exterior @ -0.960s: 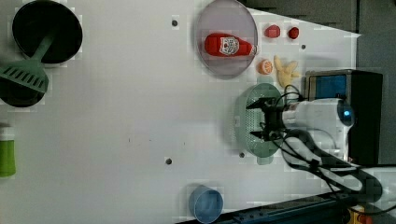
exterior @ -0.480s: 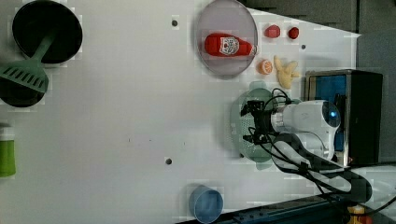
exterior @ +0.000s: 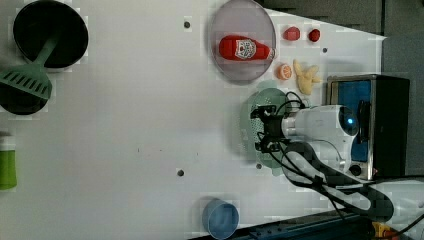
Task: Drag strainer right to left.
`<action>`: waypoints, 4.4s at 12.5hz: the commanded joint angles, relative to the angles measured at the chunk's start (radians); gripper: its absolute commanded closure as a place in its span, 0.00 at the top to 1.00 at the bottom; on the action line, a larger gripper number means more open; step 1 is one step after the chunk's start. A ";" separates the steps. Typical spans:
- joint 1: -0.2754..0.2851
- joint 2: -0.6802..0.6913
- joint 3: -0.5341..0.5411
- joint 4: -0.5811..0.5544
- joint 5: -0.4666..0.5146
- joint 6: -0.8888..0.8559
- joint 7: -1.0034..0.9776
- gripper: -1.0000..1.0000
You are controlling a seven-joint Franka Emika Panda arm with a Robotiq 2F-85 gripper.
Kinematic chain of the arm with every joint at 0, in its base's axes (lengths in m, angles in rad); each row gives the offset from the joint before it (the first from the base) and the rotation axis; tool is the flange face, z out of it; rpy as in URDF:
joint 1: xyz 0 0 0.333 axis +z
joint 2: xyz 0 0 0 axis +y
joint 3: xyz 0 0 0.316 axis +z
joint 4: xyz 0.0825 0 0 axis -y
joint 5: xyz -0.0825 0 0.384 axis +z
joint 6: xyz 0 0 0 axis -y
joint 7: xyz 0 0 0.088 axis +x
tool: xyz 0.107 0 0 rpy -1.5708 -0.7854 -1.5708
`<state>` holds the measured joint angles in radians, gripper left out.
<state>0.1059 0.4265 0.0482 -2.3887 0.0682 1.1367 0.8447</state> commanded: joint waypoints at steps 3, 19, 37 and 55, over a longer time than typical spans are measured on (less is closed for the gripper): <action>0.141 -0.006 0.041 0.019 -0.024 0.008 0.224 1.00; 0.418 0.168 0.049 0.325 0.086 -0.089 0.402 1.00; 0.550 0.240 0.025 0.524 0.170 -0.133 0.339 1.00; 0.506 -0.576 -0.714 0.526 -0.159 -0.906 -0.840 1.00</action>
